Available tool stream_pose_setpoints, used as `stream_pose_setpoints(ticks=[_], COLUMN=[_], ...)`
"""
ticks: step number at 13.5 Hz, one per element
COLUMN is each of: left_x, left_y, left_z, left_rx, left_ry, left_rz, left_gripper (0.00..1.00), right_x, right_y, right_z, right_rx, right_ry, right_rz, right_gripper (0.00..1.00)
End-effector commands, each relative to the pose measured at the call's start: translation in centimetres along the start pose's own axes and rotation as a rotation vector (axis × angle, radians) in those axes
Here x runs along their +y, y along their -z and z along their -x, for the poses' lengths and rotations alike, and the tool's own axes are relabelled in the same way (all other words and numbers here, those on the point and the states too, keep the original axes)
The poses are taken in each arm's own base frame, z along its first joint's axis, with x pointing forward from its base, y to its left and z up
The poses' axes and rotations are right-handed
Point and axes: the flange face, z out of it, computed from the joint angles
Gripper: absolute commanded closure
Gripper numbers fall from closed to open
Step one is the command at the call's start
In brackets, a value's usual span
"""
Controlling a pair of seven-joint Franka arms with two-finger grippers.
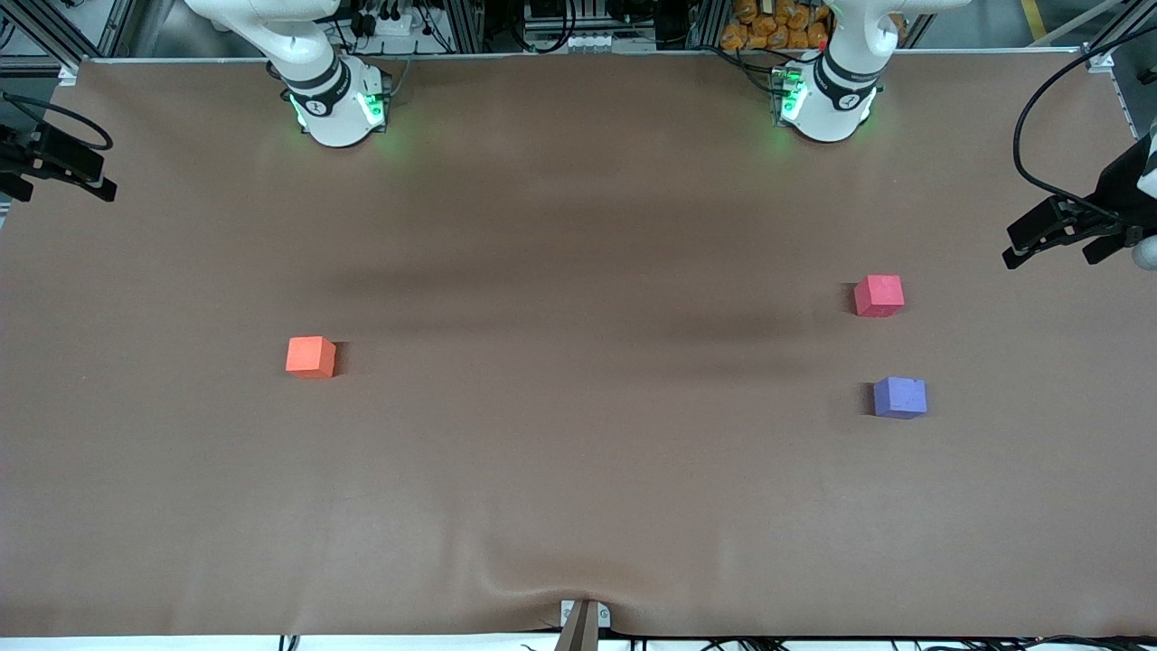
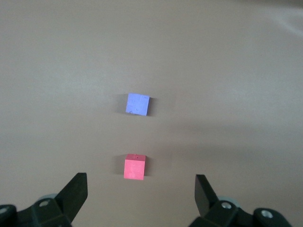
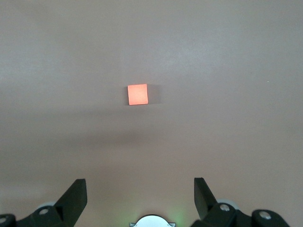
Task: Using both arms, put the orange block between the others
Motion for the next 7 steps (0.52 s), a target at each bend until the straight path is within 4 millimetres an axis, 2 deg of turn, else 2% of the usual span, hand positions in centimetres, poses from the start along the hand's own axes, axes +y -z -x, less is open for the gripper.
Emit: stream_pose_setpoints(ticks=[1, 7], left_x=[-0.04, -0.03], left_y=[0.31, 0.14], left_z=[-0.10, -0.10], left_rx=[-0.009, -0.013], left_ry=[-0.020, -0.013], left_rz=[0.008, 0.009], left_gripper=[0.00, 0.00], right_x=[-0.26, -0.20], right_y=[0.30, 0.17], right_z=[1.13, 1.00], right_rx=[-0.004, -0.006], right_ry=[0.000, -0.010], right_rz=[0.004, 0.002], right_gripper=[0.00, 0.00])
